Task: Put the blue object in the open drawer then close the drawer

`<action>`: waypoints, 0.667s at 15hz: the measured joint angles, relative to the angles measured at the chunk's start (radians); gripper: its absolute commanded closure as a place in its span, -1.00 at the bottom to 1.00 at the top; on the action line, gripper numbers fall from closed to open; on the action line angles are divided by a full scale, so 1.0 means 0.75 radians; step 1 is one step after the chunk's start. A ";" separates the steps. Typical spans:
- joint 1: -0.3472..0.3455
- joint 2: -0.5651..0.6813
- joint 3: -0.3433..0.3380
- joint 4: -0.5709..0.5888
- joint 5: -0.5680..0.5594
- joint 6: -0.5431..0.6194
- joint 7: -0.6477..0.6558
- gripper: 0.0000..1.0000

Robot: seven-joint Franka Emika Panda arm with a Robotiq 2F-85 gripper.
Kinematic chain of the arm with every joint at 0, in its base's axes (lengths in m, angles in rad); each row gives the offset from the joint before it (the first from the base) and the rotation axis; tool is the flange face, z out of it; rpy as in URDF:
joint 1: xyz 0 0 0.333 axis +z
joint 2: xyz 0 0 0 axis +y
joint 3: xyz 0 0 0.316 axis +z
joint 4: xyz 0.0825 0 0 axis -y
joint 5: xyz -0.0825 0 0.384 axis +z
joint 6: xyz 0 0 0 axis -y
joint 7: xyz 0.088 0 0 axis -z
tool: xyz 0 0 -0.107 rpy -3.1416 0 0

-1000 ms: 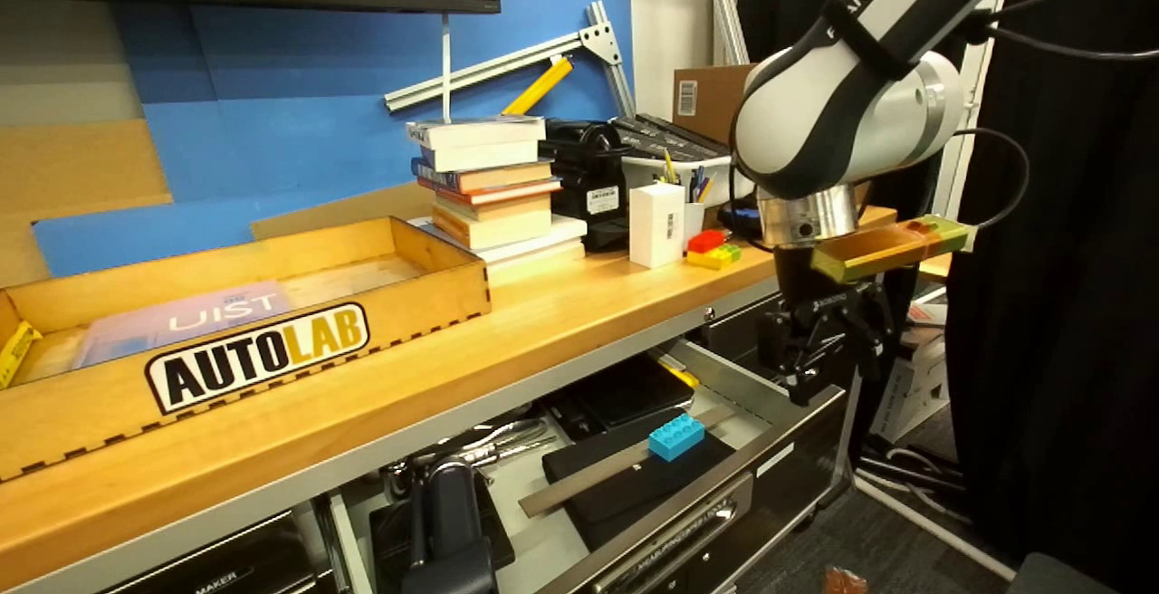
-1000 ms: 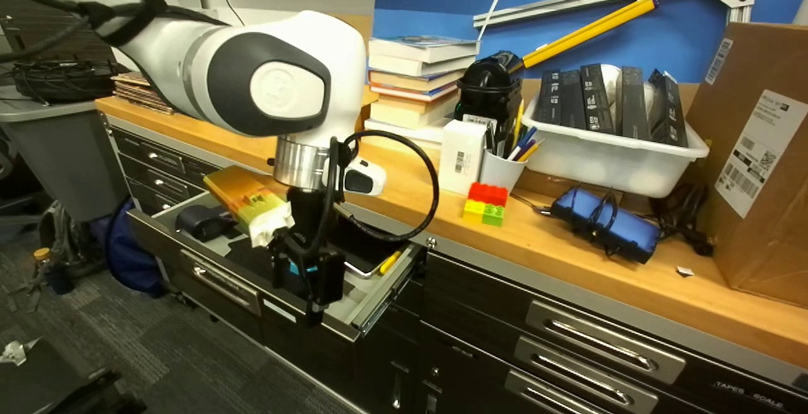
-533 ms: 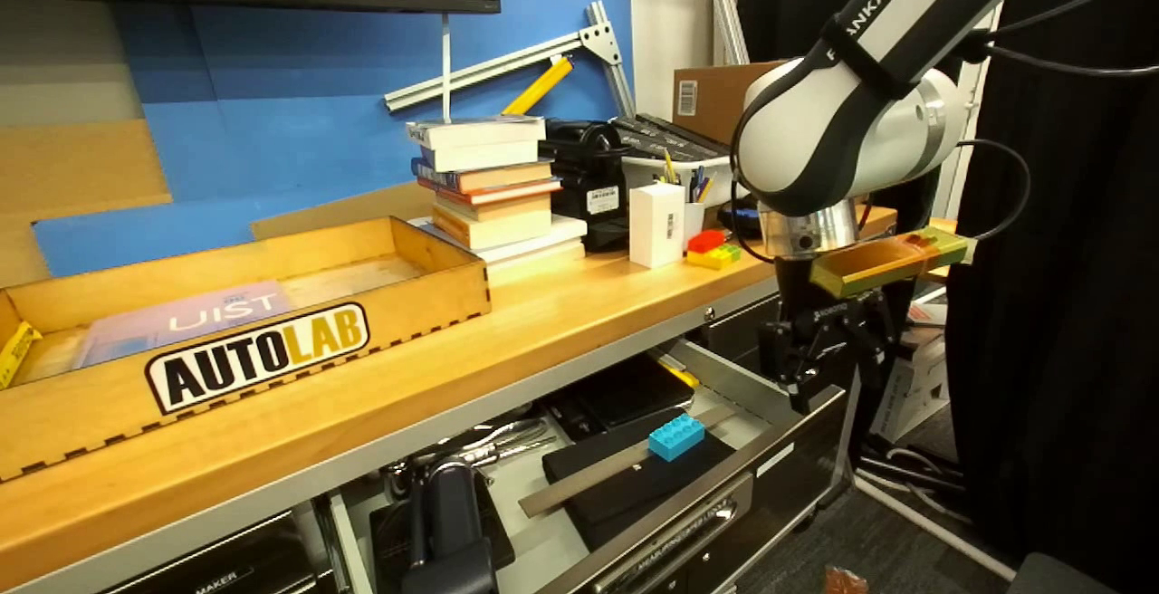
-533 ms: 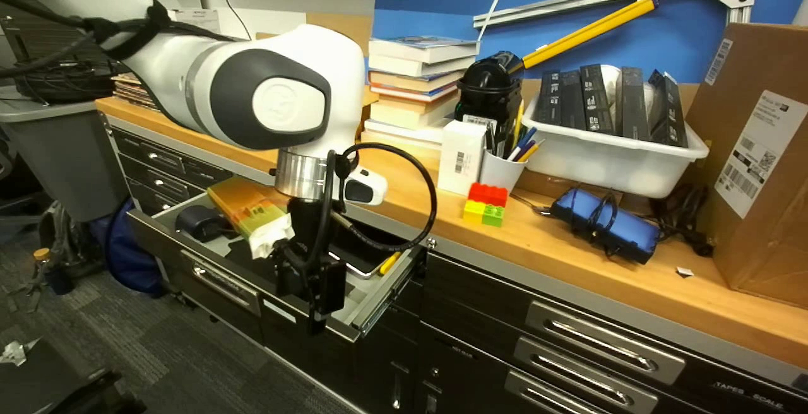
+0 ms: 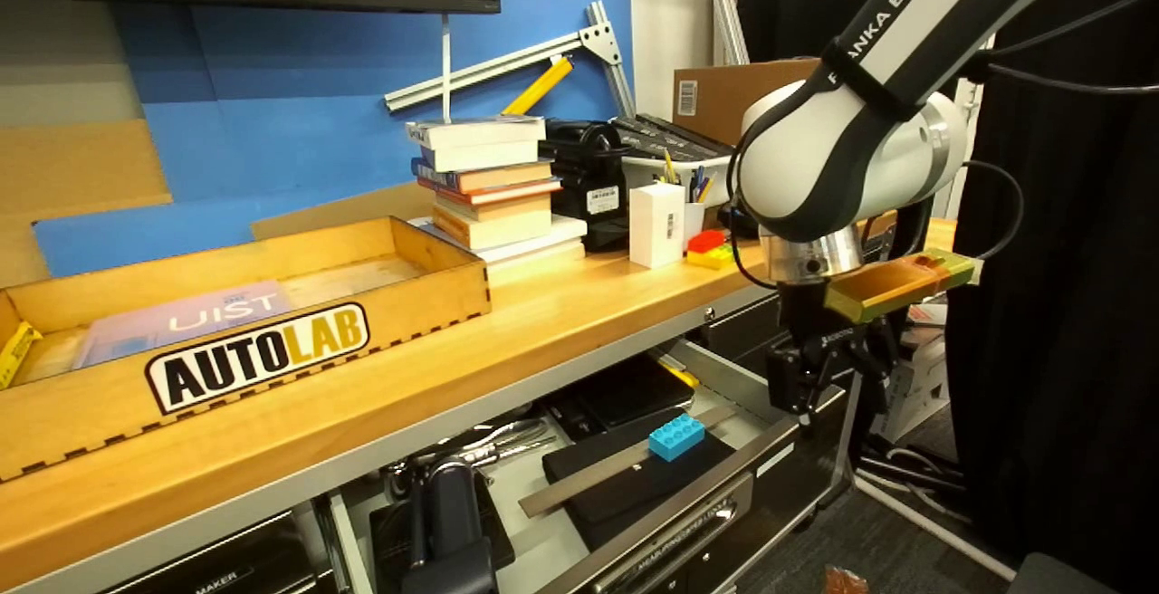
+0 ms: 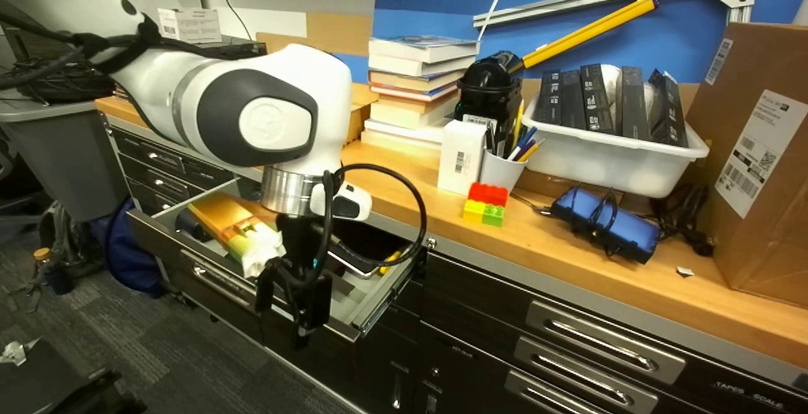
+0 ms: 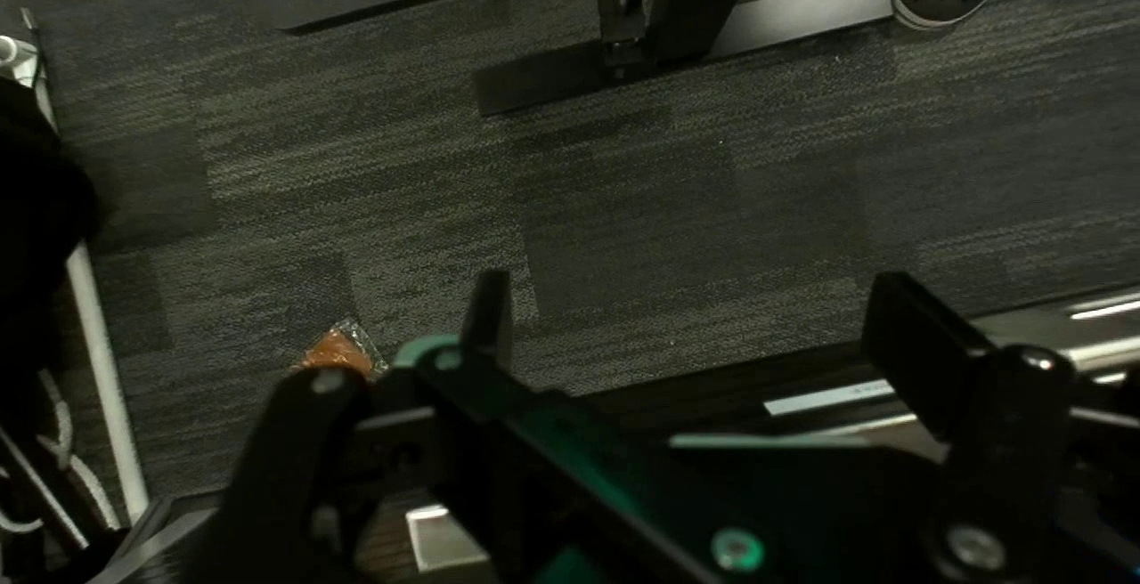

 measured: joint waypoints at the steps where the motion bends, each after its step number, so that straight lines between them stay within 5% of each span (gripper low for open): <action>1: 0.002 0.001 0.001 -0.023 0.000 0.037 -0.007 -1.00; 2: 0.003 0.002 0.002 -0.051 -0.009 0.106 -0.005 -0.50; 3: 0.004 0.006 0.004 -0.083 -0.021 0.192 -0.002 -0.48; 10: 0.028 0.045 0.046 -0.239 -0.074 0.779 0.118 0.60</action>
